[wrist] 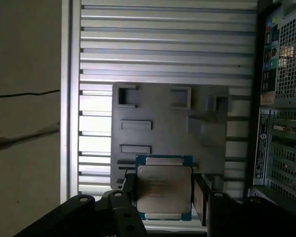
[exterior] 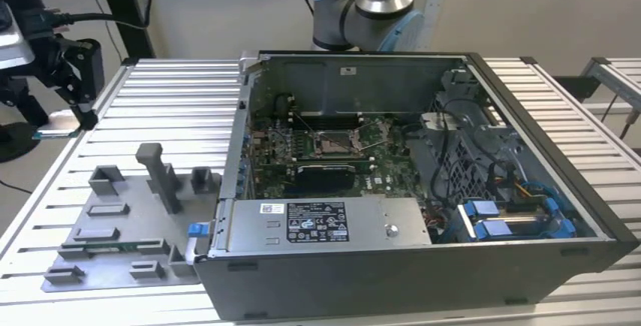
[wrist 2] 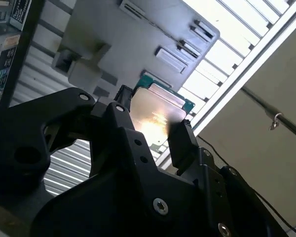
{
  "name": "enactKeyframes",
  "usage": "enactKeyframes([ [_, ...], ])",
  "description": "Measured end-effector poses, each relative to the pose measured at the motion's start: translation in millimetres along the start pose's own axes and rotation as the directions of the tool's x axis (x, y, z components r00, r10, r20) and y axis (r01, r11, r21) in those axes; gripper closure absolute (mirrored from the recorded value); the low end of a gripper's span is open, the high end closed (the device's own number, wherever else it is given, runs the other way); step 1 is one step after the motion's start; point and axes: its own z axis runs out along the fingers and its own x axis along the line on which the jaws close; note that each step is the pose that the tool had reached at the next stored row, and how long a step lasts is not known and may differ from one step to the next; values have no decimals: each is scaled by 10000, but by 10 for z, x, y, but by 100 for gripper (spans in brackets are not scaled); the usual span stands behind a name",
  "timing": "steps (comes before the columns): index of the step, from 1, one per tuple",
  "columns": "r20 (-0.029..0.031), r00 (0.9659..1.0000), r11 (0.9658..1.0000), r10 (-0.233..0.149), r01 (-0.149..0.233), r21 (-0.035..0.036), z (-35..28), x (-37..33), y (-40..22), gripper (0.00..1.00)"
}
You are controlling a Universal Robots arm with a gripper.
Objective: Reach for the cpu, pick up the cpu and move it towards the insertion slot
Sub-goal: 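Pick up the cpu and move it towards the insertion slot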
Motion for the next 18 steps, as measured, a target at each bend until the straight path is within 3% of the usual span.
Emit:
enactKeyframes([
  [18,-31,10000,10000,0,0,-1,-2,-624,-10,100],
])
